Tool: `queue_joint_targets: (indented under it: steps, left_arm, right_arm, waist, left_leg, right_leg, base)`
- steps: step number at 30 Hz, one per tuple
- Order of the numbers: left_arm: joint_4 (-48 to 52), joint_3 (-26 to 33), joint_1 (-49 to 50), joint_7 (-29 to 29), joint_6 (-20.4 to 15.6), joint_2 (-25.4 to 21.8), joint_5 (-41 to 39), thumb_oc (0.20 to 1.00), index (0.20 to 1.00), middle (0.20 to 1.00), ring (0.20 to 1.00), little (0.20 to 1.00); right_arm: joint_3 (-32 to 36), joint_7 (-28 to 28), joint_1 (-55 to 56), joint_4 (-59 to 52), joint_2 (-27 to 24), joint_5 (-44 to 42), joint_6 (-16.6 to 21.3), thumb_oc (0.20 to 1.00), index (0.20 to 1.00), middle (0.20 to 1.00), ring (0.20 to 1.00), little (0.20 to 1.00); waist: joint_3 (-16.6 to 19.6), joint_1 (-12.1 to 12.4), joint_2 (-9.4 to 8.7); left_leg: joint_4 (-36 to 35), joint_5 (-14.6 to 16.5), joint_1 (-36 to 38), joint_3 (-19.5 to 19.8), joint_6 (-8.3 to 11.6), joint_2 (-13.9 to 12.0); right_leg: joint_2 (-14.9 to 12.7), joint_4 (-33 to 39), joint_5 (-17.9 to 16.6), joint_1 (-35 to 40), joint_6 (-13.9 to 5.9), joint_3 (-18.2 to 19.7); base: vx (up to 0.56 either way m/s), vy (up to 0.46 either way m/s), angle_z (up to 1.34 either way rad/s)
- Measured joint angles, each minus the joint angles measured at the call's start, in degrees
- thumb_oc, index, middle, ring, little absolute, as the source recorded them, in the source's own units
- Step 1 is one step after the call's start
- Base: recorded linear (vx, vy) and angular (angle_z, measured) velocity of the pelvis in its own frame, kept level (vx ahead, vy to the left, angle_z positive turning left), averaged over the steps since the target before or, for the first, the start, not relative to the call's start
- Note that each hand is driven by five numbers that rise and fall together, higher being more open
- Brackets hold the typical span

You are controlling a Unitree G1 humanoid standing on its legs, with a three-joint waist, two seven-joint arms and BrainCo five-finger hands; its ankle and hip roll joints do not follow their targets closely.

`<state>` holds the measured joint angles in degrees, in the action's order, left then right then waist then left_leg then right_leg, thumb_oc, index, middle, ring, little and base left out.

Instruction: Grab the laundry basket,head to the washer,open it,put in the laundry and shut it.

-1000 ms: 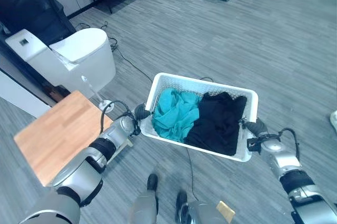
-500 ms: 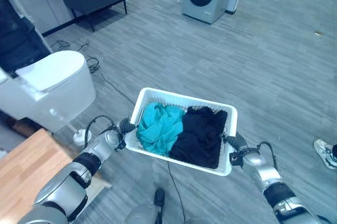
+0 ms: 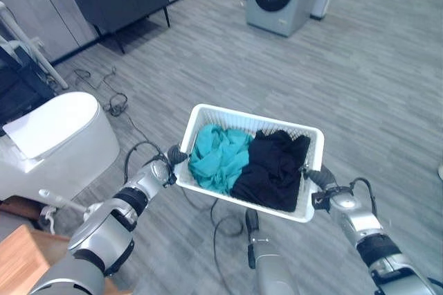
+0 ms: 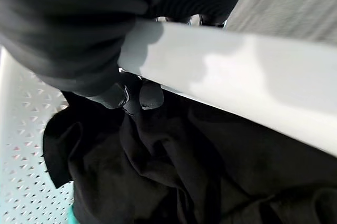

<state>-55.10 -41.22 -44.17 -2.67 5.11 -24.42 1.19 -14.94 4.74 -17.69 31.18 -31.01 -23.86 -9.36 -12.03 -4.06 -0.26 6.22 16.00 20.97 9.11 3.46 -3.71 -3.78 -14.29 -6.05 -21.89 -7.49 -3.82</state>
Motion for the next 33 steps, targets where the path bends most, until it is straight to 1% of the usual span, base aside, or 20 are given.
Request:
queue_joint_targets:
  steps: [3,5,6,9,10,12,13,14,15,16,17,18,22,23,26,28,29,31,32,33]
  left_arm:
    - [1.3,0.3,0.0,0.0,-0.5,0.0,0.0,0.200,0.200,0.200,0.200,0.200]
    - [2.2,1.9,-0.2,-0.1,-1.3,0.1,-0.1,0.200,0.200,0.200,0.200,0.200]
    - [4.4,1.8,-0.5,-0.5,-1.4,-0.7,-0.3,0.200,0.200,0.200,0.200,0.200]
    - [4.8,2.3,-0.2,-0.5,-1.3,-2.6,-0.7,0.200,0.200,0.200,0.200,0.200]
    - [5.2,2.3,-0.2,-0.5,-1.2,-2.8,-0.7,0.200,0.200,0.200,0.200,0.200]
    - [6.3,2.2,-0.1,-0.5,-1.1,-2.2,-0.7,0.200,0.200,0.200,0.200,0.200]
    - [6.7,2.1,-0.2,-0.4,-1.1,-2.2,-0.8,0.200,0.200,0.200,0.200,0.200]
    - [6.8,1.8,0.2,-0.2,-0.7,-2.5,-0.8,0.200,0.200,0.200,0.200,0.200]
    - [6.8,1.7,0.2,-0.2,-0.7,-2.4,-0.8,0.200,0.200,0.200,0.200,0.200]
    - [5.5,0.2,0.3,-0.3,-1.3,-0.5,-0.7,0.200,0.200,0.200,0.200,0.200]
    - [4.4,0.2,0.3,0.0,-1.5,0.6,-0.7,0.200,0.200,0.200,0.200,0.200]
    - [4.4,-0.1,0.7,0.4,-1.1,0.5,-0.7,0.200,0.200,0.200,0.200,0.200]
    - [4.4,0.4,2.4,0.8,-0.9,-1.8,-0.7,0.200,0.200,0.200,0.200,0.200]
    - [4.4,0.5,2.4,0.8,-0.9,-2.5,-0.7,0.200,0.200,0.200,0.200,0.200]
    - [4.6,0.7,3.5,0.7,-0.9,-2.5,-0.8,0.200,0.200,0.200,0.200,0.200]
    - [5.2,0.6,4.8,0.8,-1.1,-2.5,-0.8,0.200,0.200,0.200,0.200,0.200]
    - [5.7,0.6,5.2,0.9,-1.2,-2.9,-0.8,0.200,0.200,0.200,0.200,0.200]
    - [5.8,0.7,6.9,0.7,-1.1,-3.9,-0.8,0.200,0.200,0.200,0.200,0.200]
    - [7.1,0.5,7.6,1.0,-1.2,-4.2,-0.8,0.200,0.200,0.200,0.200,0.200]
    - [7.4,0.7,6.9,1.0,-1.2,-4.3,-0.8,0.200,0.200,0.200,0.200,0.200]
  right_arm:
    - [0.3,-0.4,-0.8,-0.5,-1.4,0.0,-0.1,0.200,0.200,0.200,0.200,0.200]
    - [1.5,-0.3,-1.2,-0.8,-1.8,-0.1,0.1,0.200,0.200,0.200,0.200,0.200]
    - [4.1,-0.3,-1.2,-1.3,-1.1,-0.1,0.4,0.200,0.200,0.200,0.200,0.200]
    - [1.6,0.2,-1.7,-1.6,-0.3,-0.2,0.6,0.200,0.200,0.200,0.200,0.200]
    - [1.5,0.3,-1.0,-1.7,0.2,-0.2,0.6,0.200,0.200,0.200,0.200,0.200]
    - [2.6,0.7,1.1,-1.7,0.4,-0.2,0.6,0.200,0.200,0.200,0.200,0.200]
    - [2.2,0.5,1.1,-2.0,-0.6,-0.3,0.5,0.200,0.200,0.200,0.200,0.200]
    - [1.9,0.5,1.3,-3.2,-0.7,-0.9,0.5,0.200,0.200,0.200,0.200,0.200]
    - [1.9,0.8,1.9,-3.1,-0.5,-1.0,0.4,0.200,0.200,0.200,0.200,0.200]
    - [2.4,1.2,4.4,-2.9,-1.3,-1.2,0.5,0.200,0.200,0.200,0.200,0.200]
    - [1.9,0.9,4.3,-2.8,-3.0,-1.3,0.2,0.200,0.200,0.200,0.200,0.200]
    - [1.8,0.5,3.7,-2.7,-2.8,-1.2,0.2,0.200,0.200,0.200,0.200,0.200]
    - [0.7,1.2,3.4,-2.6,0.2,-1.1,0.2,0.200,0.200,0.200,0.200,0.200]
    - [0.1,1.2,3.3,-2.6,0.9,-1.1,0.2,0.200,0.200,0.200,0.200,0.200]
    - [0.2,1.2,3.6,-2.4,1.5,-0.9,0.2,0.200,0.200,0.200,0.200,0.200]
    - [0.1,1.1,4.6,-2.8,1.2,-0.1,0.1,0.200,0.200,0.200,0.200,0.200]
    - [0.6,1.1,4.9,-2.9,1.7,0.0,0.1,0.200,0.200,0.200,0.200,0.200]
    - [0.6,1.1,6.3,-3.3,3.7,0.0,0.1,0.200,0.200,0.200,0.200,0.200]
    - [1.6,0.9,6.4,-4.6,3.4,0.5,0.3,0.200,0.200,0.200,0.200,0.200]
    - [2.1,1.1,6.7,-4.6,3.6,0.6,0.3,0.200,0.200,0.200,0.200,0.200]
  waist:
    - [1.3,-0.2,0.67]
    - [1.5,-0.8,0.47]
    - [1.4,-0.5,-0.19]
    - [0.6,0.4,-3.23]
    - [0.3,0.5,-4.47]
    - [-0.2,1.5,-5.36]
    - [-0.4,2.4,-4.74]
    - [-0.1,2.8,-3.97]
    - [-0.2,2.6,-4.24]
    - [-0.5,2.8,-2.40]
    - [-0.7,4.9,-1.26]
    - [-1.5,4.6,-0.88]
    - [-1.9,8.1,-0.26]
    - [-2.2,8.2,-0.92]
    - [-2.5,7.8,-1.96]
    - [-1.3,7.0,0.26]
    - [-0.9,6.8,1.55]
    - [0.6,7.4,-2.43]
    - [1.4,6.6,-2.22]
    - [1.5,5.4,-2.67]
  left_leg:
    - [11.4,-1.7,-2.3,-0.2,2.95,-3.9]
    - [24.5,-8.8,-8.2,-1.2,3.39,-4.3]
    - [46.9,-16.5,-19.7,-6.2,-3.34,-7.6]
    - [49.6,-16.1,-27.1,-8.7,-3.26,-7.2]
    - [47.1,-16.0,-29.8,-11.4,-3.24,-8.3]
    - [29.7,-16.5,-33.3,-15.8,-2.53,-8.1]
    - [25.0,-17.2,-33.8,-16.1,-1.34,-8.2]
    - [18.7,-19.1,-37.0,-15.9,1.21,-8.0]
    - [15.9,-19.2,-37.5,-16.3,1.14,-7.3]
    - [-0.6,-20.5,-35.7,-17.3,2.42,-5.9]
    - [-11.8,-21.7,-33.0,-14.3,4.56,-4.8]
    - [-12.4,-22.6,-33.6,-13.9,4.62,-4.4]
    - [-12.1,-22.5,-36.5,-7.3,3.85,-0.5]
    - [-12.1,-22.8,-36.9,-7.4,2.74,1.2]
    - [-5.0,-20.9,-37.1,-16.2,-6.78,5.7]
    - [0.3,-18.9,-33.9,-17.7,-14.95,6.3]
    - [-1.9,-22.2,-31.8,-14.2,-19.22,5.4]
    - [-2.2,-22.5,-30.3,-14.8,-19.67,7.2]
    - [-2.5,-21.3,-28.8,-14.5,-19.83,9.2]
    - [-1.2,-22.0,-28.9,-14.4,-18.80,10.0]
  right_leg:
    - [3.3,-3.0,1.2,3.0,4.98,-3.4]
    - [4.9,-2.1,2.7,5.7,8.45,-4.8]
    - [7.0,0.8,2.6,8.7,10.45,-4.3]
    - [7.8,3.4,5.0,14.5,13.88,-3.8]
    - [7.7,5.0,5.3,17.0,14.15,-4.0]
    - [6.5,8.4,9.5,20.8,7.52,-7.1]
    - [6.5,7.1,7.6,20.4,8.43,-7.5]
    - [7.8,9.3,6.2,23.0,14.61,-7.7]
    - [8.0,10.0,6.8,23.9,13.50,-7.9]
    - [7.6,7.2,16.1,24.3,2.56,-12.9]
    - [7.1,5.1,13.3,24.4,7.47,-9.8]
    - [9.2,6.6,12.8,27.0,13.69,-9.3]
    - [12.5,8.7,13.9,31.5,13.00,-5.5]
    - [12.5,9.0,14.0,32.7,12.87,-5.0]
    - [12.1,9.9,15.9,37.3,9.74,-3.0]
    - [16.2,3.7,16.7,37.7,8.33,-1.2]
    - [17.4,-1.0,17.8,37.0,6.09,-1.0]
    - [13.3,-9.6,23.9,34.5,4.91,-0.2]
    - [7.8,-12.3,23.6,33.1,1.54,1.8]
    - [8.4,-14.0,22.3,33.2,2.33,1.4]
  base:
    - [0.30,-0.334,0.07]
    - [0.25,-0.423,0.13]
    - [0.26,-0.342,-0.07]
    - [0.28,-0.226,-0.22]
    - [0.27,-0.044,0.11]
    - [0.18,0.002,0.05]
    - [0.19,0.041,-0.34]
    - [0.52,0.080,-0.25]
    - [0.56,0.081,0.19]
    - [0.63,0.055,0.09]
    - [0.39,0.022,0.09]
    - [0.39,0.025,-0.20]
    - [0.35,0.074,-0.56]
    - [0.41,0.160,-0.49]
    - [0.48,0.193,-0.32]
    - [0.48,0.193,-0.27]
    - [0.27,0.121,-0.29]
    - [0.36,0.183,-0.49]
    - [0.41,0.245,-0.23]
    - [0.22,0.172,0.25]
